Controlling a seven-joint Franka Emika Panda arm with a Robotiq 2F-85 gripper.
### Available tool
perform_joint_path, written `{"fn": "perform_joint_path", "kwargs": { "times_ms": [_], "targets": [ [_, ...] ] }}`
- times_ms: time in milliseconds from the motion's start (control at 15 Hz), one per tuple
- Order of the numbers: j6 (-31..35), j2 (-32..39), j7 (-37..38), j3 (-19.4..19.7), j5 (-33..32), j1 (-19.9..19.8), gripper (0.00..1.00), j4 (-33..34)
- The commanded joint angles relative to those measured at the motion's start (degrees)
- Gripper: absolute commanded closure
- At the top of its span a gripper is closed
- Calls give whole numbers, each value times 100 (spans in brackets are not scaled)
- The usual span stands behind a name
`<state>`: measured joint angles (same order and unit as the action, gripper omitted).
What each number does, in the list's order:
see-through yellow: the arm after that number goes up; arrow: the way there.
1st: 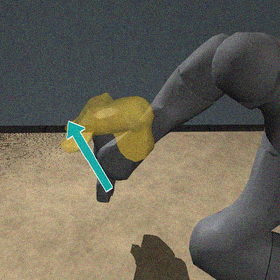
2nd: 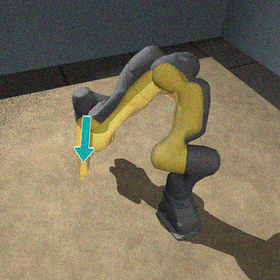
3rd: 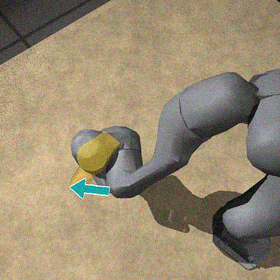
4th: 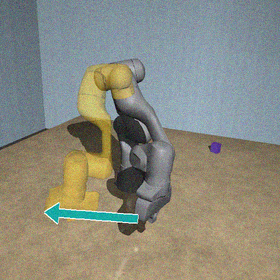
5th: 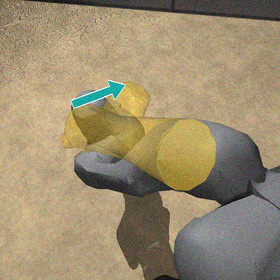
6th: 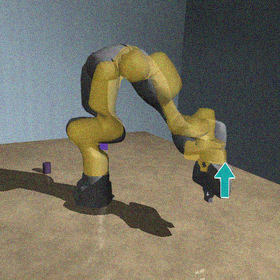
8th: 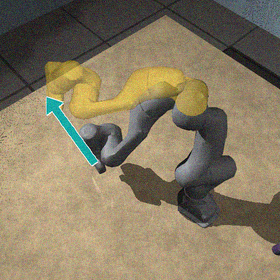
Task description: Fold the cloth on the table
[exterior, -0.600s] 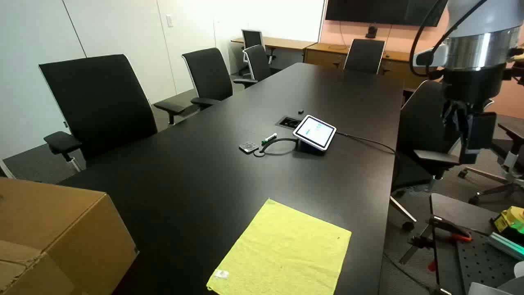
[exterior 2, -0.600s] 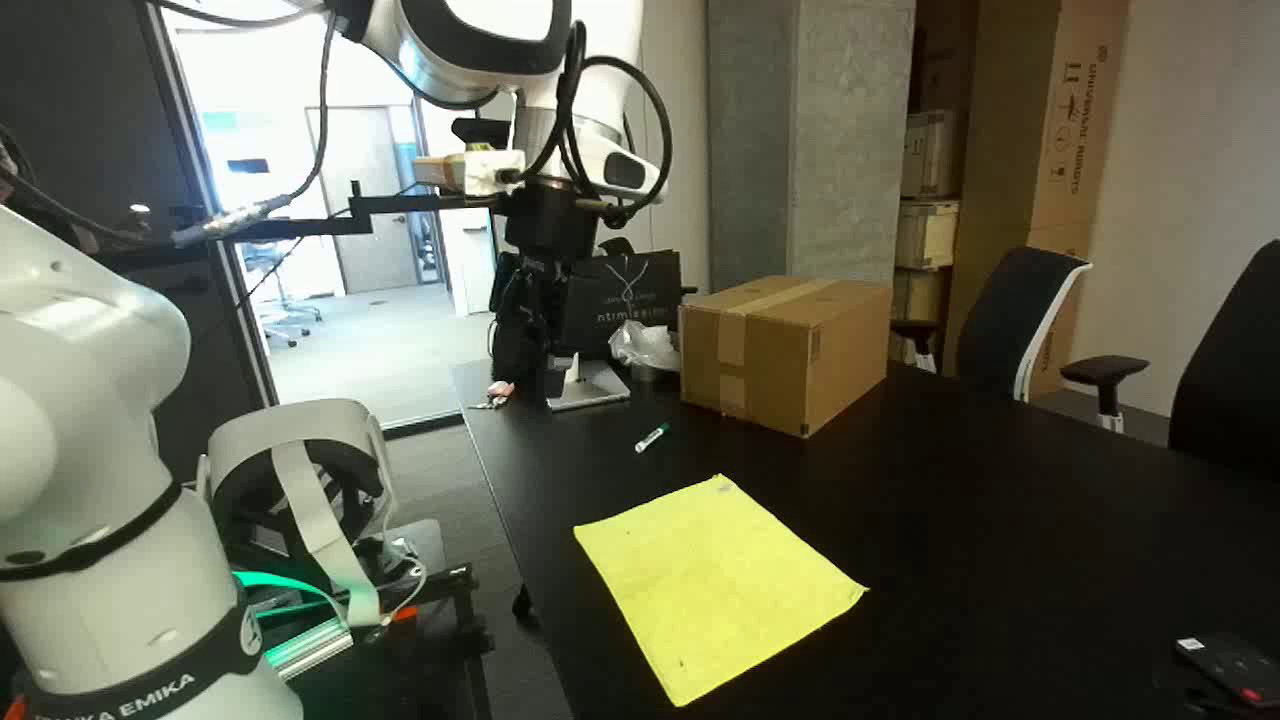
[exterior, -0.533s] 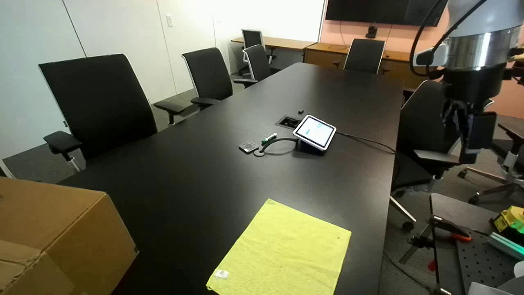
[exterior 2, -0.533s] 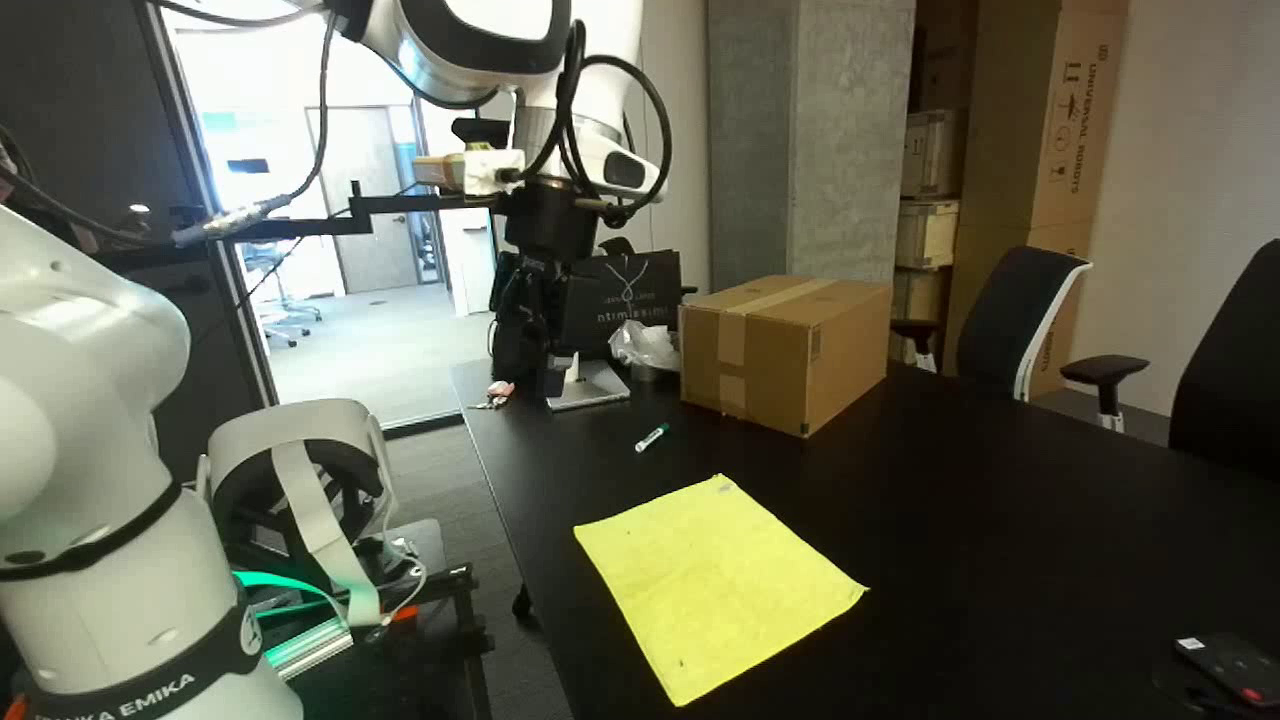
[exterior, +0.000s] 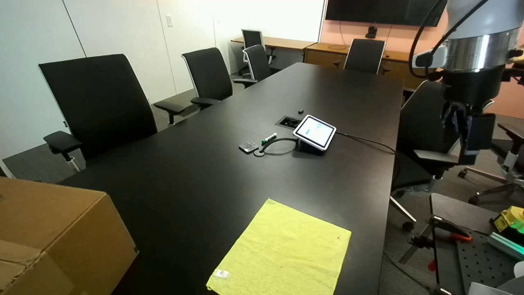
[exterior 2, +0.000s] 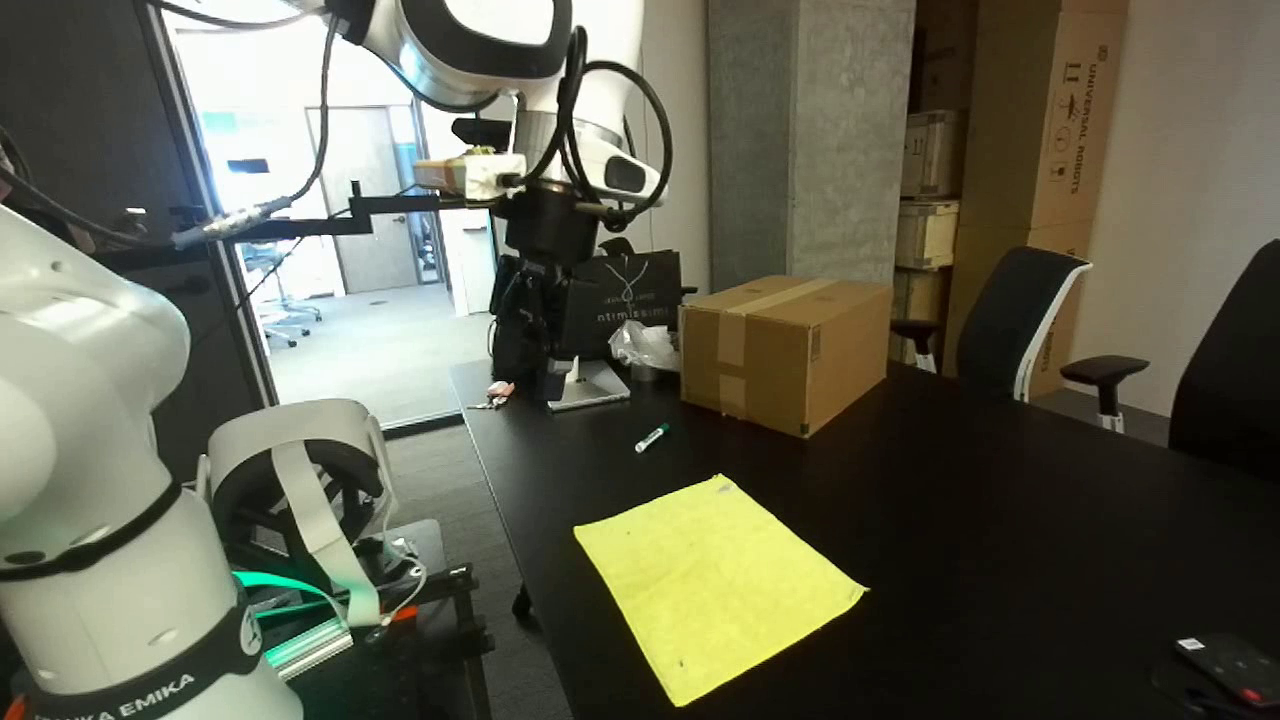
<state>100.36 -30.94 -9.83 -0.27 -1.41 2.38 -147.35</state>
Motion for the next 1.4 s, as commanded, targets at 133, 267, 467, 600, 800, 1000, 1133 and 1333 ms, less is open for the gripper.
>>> {"fn": "perform_joint_path", "kwargs": {
  "times_ms": [133,267,467,600,800,1000,1133,1333],
  "targets": [
    [1564,1153,49,11,44,55,0,-76],
    [2403,1930,-60,36,167,98,0,-12],
    [3302,3015,-124,-14,314,105,0,180],
    [3691,3793,-89,-62,354,63,0,451],
    [4113,4758,-142,-158,475,-21,0,886],
    [4409,5429,-182,-320,602,-124,0,1213],
    [4621,5847,73,-309,502,-98,0,1415],
    [4722,6275,158,-292,444,-121,0,1605]
  ]
}}
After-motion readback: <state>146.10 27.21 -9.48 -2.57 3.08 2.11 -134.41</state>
